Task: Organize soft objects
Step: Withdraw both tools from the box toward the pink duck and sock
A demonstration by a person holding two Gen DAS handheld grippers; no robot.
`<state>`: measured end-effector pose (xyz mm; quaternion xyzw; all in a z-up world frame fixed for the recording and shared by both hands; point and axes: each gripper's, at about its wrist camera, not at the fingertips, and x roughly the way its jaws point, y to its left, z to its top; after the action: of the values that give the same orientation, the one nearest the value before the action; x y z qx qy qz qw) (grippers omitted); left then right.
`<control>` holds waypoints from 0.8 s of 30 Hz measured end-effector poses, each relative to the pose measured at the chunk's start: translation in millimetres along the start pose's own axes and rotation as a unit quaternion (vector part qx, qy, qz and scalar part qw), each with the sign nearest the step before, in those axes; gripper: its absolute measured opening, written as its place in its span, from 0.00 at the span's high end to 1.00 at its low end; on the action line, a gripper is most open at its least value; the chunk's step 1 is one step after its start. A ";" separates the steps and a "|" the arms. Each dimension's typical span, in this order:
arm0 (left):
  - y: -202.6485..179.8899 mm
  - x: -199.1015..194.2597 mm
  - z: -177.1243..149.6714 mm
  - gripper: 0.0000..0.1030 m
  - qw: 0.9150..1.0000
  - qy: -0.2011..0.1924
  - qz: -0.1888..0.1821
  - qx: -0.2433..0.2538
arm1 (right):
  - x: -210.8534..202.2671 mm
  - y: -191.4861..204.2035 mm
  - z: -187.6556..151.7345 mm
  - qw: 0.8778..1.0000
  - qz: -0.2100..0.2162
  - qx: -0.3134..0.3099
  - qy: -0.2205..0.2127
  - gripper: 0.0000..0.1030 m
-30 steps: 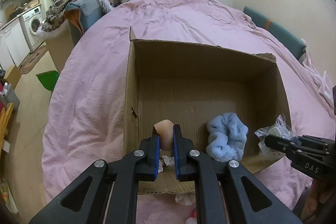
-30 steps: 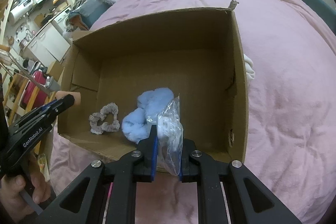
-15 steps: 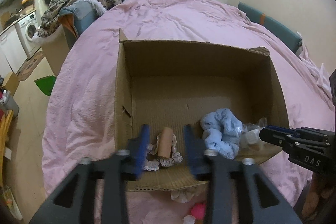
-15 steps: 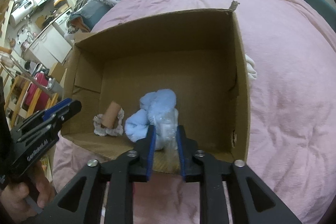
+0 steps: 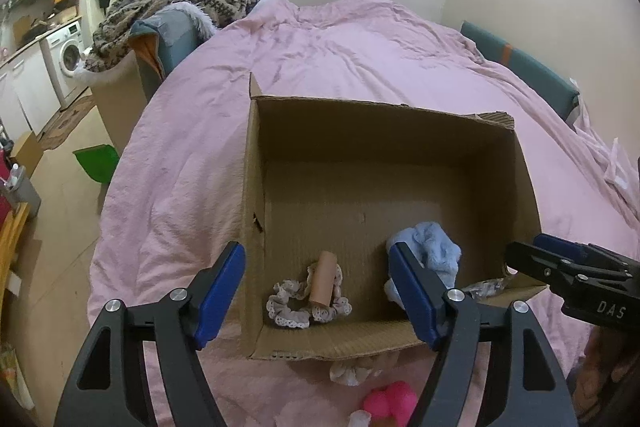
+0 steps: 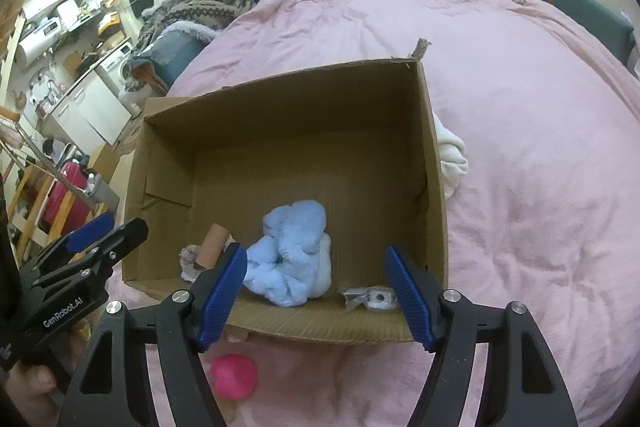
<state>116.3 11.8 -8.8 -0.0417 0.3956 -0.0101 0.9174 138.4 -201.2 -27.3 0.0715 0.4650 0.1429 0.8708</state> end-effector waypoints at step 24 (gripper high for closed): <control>4.7 -66.7 -32.1 0.30 1.000 0.012 0.007 -0.003 | -42.1 25.2 -38.4 1.000 0.017 -0.024 -0.010 0.26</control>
<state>47.0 17.8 17.2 -0.0417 0.4066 -0.0029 0.9126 79.7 -190.9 -9.0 0.0599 0.4510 0.1685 0.8744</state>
